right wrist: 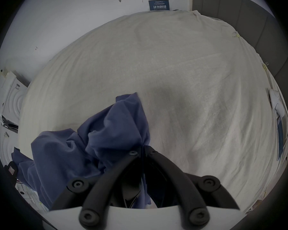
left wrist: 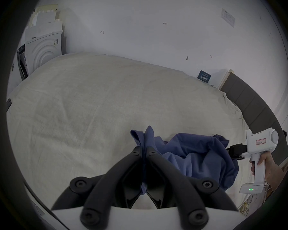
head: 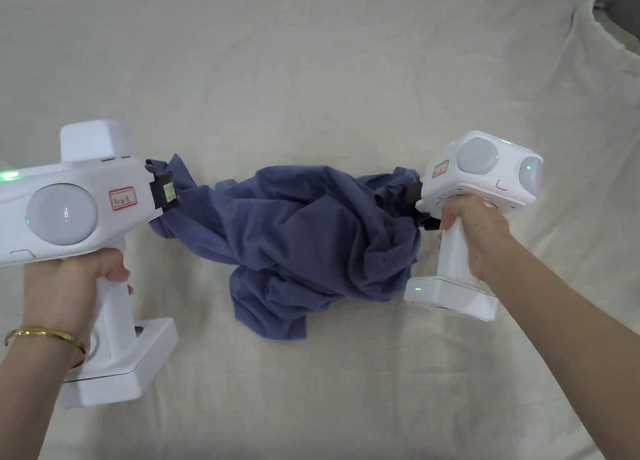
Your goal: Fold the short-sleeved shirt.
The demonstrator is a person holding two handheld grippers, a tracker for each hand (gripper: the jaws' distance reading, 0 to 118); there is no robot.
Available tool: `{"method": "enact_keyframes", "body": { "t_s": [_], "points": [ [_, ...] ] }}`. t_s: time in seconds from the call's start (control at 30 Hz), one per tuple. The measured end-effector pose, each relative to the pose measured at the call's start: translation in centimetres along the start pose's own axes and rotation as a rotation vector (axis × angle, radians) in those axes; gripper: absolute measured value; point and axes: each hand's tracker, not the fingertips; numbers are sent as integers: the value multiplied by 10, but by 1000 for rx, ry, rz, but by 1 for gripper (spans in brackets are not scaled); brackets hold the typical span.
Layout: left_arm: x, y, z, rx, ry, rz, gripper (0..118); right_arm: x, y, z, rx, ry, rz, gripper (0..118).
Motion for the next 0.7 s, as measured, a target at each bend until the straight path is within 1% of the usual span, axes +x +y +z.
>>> {"method": "enact_keyframes", "body": {
  "t_s": [0.07,0.17,0.23,0.37,0.5,0.6,0.7],
  "points": [
    [-4,0,-1,-8,-1,20,0,2,3,4,-2,18,27,1],
    [-11,2,-1,-15,-11,69,0,10,9,22,23,28,31,1],
    [-14,7,4,-8,-25,102,0,18,14,43,56,66,24,1],
    [-17,23,23,38,-52,149,0,32,23,96,150,122,59,1],
    [-15,47,58,136,-44,125,0,51,29,161,264,161,57,1],
    [-17,65,90,207,-37,120,0,69,31,209,347,160,62,1],
    [-20,83,124,290,-12,101,0,91,29,255,418,162,46,1]
  ]
}}
